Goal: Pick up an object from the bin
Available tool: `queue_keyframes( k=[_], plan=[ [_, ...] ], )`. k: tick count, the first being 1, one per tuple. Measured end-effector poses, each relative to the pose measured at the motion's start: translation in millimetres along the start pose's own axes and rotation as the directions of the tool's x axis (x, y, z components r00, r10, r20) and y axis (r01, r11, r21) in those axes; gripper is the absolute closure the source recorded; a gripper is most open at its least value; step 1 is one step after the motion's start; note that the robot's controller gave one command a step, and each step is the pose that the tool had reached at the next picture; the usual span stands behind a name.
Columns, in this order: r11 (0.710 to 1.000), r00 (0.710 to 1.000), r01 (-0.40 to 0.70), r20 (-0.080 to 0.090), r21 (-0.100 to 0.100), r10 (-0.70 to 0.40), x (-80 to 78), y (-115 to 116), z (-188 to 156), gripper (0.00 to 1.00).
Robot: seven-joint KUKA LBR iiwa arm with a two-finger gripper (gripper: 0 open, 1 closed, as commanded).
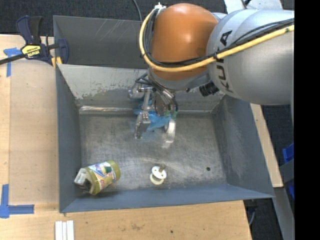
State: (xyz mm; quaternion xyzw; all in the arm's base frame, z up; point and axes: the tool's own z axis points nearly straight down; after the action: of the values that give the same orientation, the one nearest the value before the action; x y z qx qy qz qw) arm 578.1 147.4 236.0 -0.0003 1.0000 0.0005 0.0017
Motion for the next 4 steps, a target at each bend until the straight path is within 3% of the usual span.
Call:
queue_keyframes(
  k=[1,2,3,4],
  plan=[
    [0.999,0.999,0.046,0.004,-0.001,-0.046,10.4,36.3,66.0,0.0],
    [0.994,0.994,0.111,-0.007,0.002,-0.111,83.6,58.1,76.0,0.0],
    [0.931,0.931,0.364,0.0,0.0,-0.364,68.1,70.1,85.7,0.0],
    [0.919,0.919,0.395,-0.001,0.0,-0.395,84.7,86.4,138.5,0.0]
  ],
)
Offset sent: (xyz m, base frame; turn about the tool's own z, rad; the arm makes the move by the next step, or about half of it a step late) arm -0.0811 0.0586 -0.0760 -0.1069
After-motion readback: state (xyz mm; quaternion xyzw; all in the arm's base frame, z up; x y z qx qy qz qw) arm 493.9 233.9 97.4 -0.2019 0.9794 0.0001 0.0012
